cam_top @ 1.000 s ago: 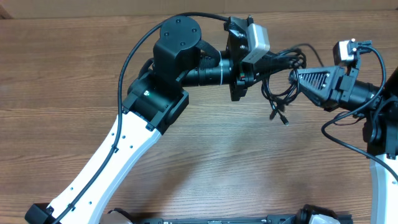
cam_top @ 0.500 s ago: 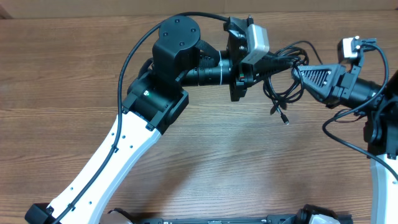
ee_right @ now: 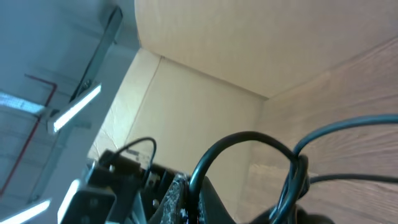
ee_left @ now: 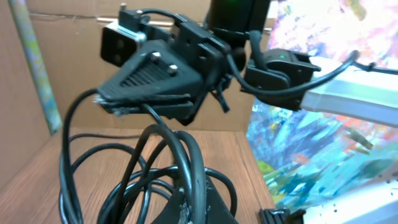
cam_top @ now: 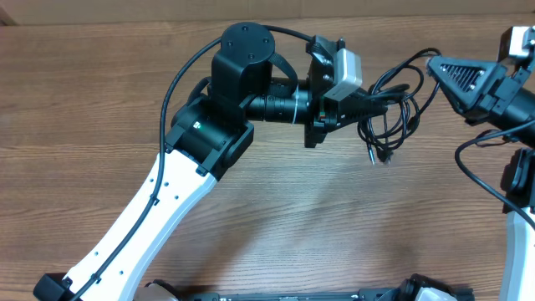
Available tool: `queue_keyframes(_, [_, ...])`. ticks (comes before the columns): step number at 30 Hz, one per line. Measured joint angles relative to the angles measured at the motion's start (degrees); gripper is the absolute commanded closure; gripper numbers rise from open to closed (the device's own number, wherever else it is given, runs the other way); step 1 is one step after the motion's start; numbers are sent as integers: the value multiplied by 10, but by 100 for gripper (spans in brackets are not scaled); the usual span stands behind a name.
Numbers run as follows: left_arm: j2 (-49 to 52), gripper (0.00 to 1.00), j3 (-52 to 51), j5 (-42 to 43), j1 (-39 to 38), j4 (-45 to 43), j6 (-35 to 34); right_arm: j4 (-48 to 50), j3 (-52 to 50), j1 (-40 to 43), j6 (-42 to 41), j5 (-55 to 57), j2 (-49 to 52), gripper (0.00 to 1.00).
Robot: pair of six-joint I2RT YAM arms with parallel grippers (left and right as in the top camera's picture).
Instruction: Untangle cables
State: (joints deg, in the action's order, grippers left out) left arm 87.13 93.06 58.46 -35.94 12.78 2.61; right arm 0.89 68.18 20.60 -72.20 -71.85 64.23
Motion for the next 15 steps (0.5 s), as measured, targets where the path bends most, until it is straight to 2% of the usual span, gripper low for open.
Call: queue_keyframes(15, [0,96,0,101,-12,2,36,-9,0,0,26,43,65,96])
